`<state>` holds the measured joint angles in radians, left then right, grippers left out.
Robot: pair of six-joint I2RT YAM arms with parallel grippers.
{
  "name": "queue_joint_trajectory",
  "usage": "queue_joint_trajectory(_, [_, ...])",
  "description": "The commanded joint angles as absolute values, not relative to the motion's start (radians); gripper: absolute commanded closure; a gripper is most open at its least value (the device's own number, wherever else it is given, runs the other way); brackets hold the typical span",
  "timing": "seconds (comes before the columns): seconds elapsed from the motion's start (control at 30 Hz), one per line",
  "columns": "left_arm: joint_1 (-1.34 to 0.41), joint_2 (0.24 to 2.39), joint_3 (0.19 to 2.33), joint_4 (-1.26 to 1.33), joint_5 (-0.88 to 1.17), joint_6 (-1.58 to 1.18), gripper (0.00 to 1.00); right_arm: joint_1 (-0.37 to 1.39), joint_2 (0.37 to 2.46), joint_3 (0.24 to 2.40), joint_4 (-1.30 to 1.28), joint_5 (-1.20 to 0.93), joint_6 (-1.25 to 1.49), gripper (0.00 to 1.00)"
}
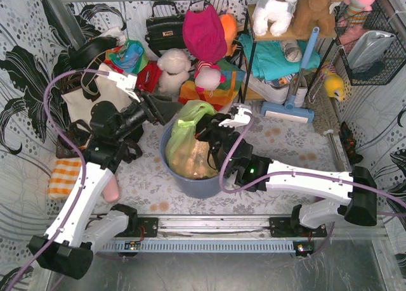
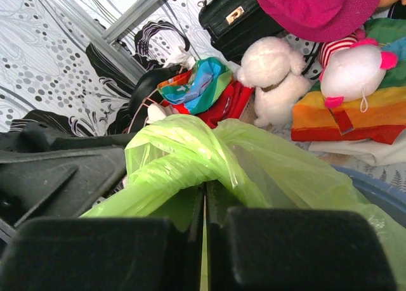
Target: Tie the trash bag
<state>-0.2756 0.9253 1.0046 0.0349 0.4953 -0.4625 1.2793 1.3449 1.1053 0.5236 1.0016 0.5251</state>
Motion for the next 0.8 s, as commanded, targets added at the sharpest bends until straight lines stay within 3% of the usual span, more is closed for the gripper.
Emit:
queue_joint_trajectory(0.0, [-0.259,0.959,0.982,0.236,0.767,-0.582,0.29,1.272,1.327,1.146,0.589,1.004,0.469,1.0])
queue_joint_trajectory(0.13, [-0.259,0.983,0.979,0.246,0.848,-0.588,0.3,1.268,1.33,1.145,0.64,1.011,0.426,1.0])
queue_joint_trajectory(0.27, [-0.259,0.993,0.964,0.244,0.881,-0.592,0.38,1.257,1.338,1.158,0.658,1.005,0.407,1.0])
queue_joint_trajectory(0.57, [-0.258,0.983,0.929,0.245,0.95,-0.597,0.82,1.236,1.362,1.155,0.728,0.966,0.38,1.0])
queue_joint_trajectory(0.77, [-0.26,0.952,0.922,0.197,0.981,-0.588,0.92,1.216,1.374,1.1,0.871,0.894,0.332,1.0])
